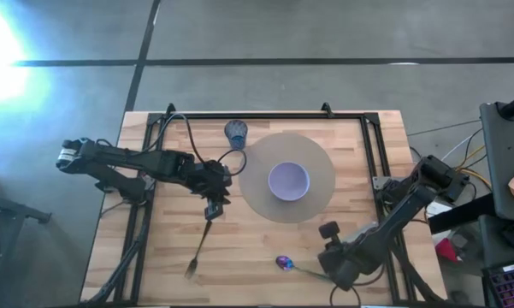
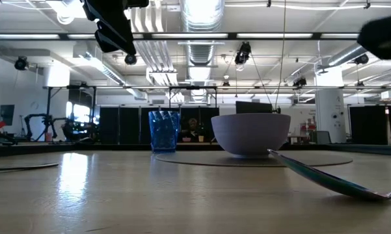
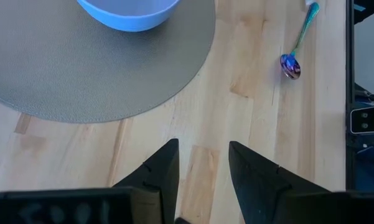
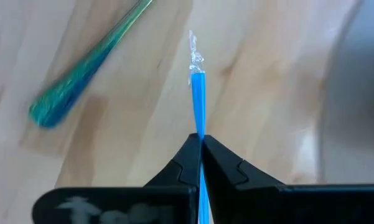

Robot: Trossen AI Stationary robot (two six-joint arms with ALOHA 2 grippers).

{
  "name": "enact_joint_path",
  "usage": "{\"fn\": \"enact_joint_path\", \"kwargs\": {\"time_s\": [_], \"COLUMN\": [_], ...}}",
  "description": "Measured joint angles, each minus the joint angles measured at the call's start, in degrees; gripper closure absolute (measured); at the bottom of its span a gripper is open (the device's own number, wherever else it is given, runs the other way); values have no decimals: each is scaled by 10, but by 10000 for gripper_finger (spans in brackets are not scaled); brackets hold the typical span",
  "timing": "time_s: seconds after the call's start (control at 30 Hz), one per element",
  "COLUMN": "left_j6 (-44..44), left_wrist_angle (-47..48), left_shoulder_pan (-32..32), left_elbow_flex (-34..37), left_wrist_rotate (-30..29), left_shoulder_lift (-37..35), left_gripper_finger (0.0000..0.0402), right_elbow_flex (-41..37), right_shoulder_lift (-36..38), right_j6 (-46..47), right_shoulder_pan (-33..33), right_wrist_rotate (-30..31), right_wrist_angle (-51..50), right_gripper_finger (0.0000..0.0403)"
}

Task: Pick & Place Utensil
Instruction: Put the blue straw into the blue cup

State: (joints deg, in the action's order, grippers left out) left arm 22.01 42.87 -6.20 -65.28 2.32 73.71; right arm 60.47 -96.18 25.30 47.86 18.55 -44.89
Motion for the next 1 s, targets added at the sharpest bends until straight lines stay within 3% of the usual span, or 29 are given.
{"fn": "enact_joint_path", "kwargs": {"time_s": [0.47,0.77,1.0], "left_j6": [-28,-42,-43], "left_wrist_angle": [0,0,0], "left_shoulder_pan": [0,0,0], "left_elbow_flex": [0,0,1], "left_wrist_rotate": [0,0,0], "left_shoulder_lift": [0,0,0], "left_gripper_finger": [271,271,267], "right_elbow_flex": [11,11,11], "right_shoulder_lift": [155,229,243], "right_j6": [25,43,41], "right_shoulder_pan": [-16,-24,-41], "right_wrist_rotate": [173,240,280], "right_wrist_angle": [10,54,122], "right_gripper_finger": [395,395,395]}}
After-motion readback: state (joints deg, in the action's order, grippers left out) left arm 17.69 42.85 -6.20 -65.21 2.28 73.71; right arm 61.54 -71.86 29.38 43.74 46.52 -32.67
